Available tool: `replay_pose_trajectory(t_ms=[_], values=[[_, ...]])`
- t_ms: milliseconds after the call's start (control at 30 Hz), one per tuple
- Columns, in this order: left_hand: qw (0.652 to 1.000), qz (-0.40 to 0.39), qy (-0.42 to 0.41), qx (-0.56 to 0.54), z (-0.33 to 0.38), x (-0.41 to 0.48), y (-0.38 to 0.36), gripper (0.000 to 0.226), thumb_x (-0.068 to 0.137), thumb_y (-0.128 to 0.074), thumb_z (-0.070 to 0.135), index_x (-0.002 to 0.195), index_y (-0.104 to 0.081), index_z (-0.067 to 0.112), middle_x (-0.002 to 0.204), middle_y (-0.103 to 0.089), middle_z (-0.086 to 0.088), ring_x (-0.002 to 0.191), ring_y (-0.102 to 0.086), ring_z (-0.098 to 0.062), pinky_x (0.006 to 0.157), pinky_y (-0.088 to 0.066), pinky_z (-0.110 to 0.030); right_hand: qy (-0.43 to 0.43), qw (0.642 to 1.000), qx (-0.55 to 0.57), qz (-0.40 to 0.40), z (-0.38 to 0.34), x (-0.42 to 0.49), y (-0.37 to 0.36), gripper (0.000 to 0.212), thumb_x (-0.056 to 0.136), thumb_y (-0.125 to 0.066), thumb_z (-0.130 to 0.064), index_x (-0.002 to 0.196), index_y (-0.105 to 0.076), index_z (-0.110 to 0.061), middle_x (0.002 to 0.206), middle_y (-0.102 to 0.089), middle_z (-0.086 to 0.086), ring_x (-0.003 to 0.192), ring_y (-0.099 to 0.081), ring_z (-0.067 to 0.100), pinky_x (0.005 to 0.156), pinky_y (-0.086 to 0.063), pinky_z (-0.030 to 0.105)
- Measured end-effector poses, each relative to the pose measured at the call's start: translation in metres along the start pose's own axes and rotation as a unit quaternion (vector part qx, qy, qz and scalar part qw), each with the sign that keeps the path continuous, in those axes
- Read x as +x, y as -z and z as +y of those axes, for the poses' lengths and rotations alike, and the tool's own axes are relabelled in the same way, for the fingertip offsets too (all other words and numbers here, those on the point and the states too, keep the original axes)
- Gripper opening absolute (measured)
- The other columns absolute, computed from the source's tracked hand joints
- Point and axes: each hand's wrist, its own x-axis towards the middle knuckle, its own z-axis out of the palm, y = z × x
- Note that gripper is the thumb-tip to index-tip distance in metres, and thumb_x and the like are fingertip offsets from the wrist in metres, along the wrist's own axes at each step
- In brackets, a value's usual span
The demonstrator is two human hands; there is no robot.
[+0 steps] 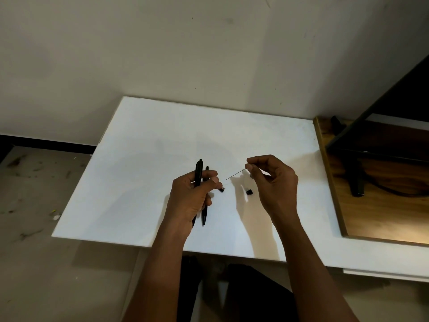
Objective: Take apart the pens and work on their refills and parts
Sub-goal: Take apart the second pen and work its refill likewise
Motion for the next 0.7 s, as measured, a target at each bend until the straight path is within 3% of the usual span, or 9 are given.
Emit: replay_pose_trajectory(t_ms=[700], values=[[1.000,0.001,0.001,-0.002,0.0004,-0.0005,0.0007,0.013,0.089,-0.073,0.012,0.102,-0.076,0.014,0.086,-0.080,-0.009,0.039,-0.049,-0.005,0.039,-0.039,-0.012,-0.007,0.999,0.035,0.018,-0.0065,-0.0013,0.0026,0.010,0.090,-0.072,-0.008,0.093,-0.076,-0.017,0.088,-0.076,-0.006,0.088,-0.070,0.004,0.053,-0.048,0.006]])
